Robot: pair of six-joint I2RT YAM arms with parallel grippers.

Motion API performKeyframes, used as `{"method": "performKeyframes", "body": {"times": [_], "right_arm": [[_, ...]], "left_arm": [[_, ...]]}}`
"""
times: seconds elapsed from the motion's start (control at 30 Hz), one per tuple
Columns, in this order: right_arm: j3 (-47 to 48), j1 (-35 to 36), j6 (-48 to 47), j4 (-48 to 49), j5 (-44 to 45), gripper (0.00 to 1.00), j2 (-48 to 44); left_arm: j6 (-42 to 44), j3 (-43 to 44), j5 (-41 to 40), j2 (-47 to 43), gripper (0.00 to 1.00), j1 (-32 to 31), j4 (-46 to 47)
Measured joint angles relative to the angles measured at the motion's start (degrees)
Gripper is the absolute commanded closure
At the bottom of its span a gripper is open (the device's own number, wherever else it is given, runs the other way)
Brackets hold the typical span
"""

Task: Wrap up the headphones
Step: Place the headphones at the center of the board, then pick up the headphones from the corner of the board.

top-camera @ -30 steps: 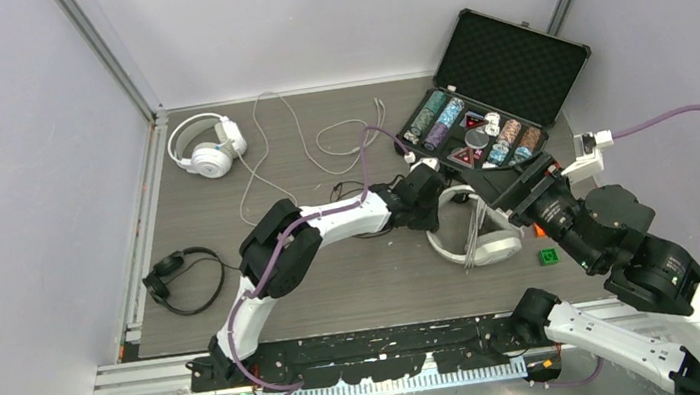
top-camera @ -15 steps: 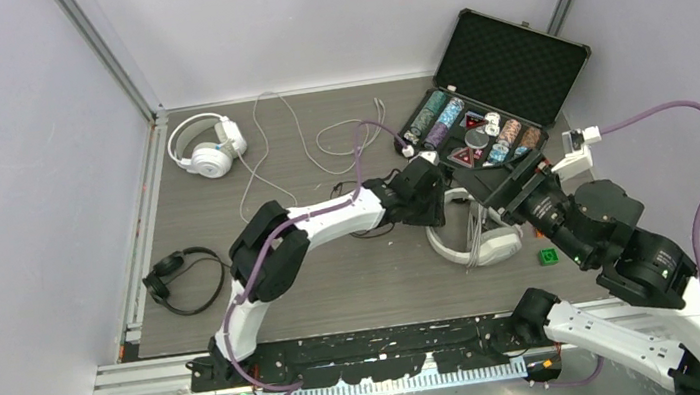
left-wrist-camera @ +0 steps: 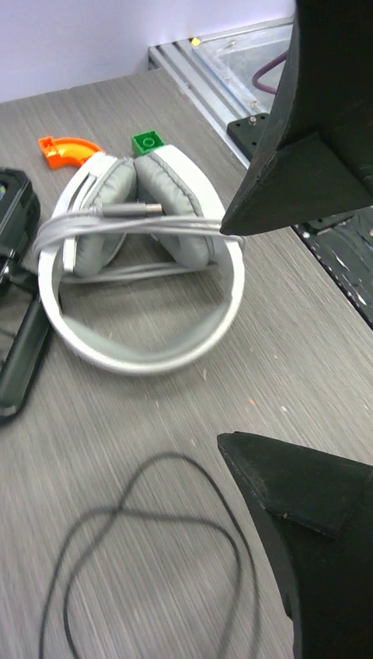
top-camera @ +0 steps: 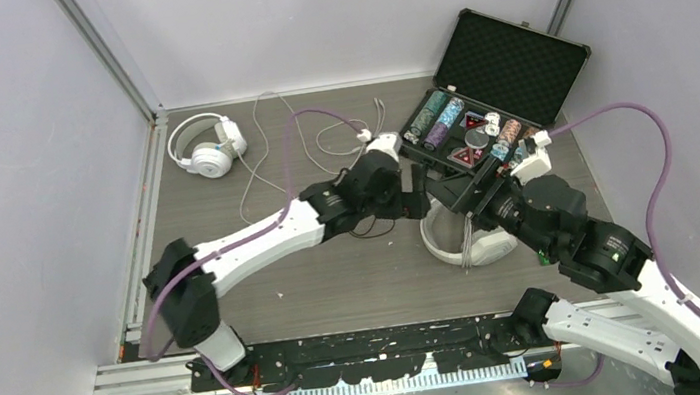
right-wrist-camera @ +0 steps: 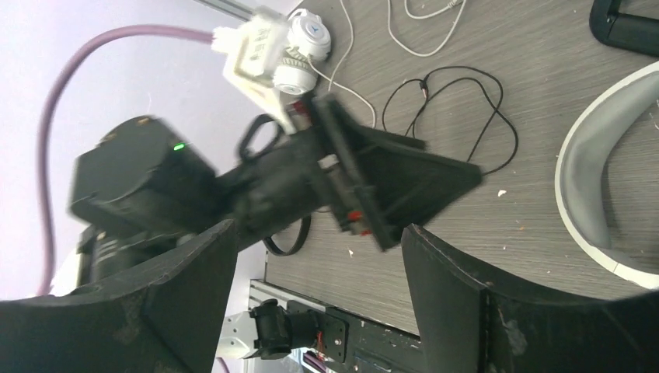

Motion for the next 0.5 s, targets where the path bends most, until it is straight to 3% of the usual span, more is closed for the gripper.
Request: {"method": "performKeyframes", "body": {"times": [0.23, 0.5], "right_arm": [[-3.3, 0.0, 0.6, 0.5, -0.1, 0.15, 0.9], [-6.0, 0.0, 0.7, 1.7, -1.4, 0.15, 4.5]], "left_arm": [[0.9, -9.9, -9.8, -15.3, 0.00, 4.1, -7.2], [2.3, -17.5, -14.8, -31.1, 0.02, 22.8, -18.4]]}}
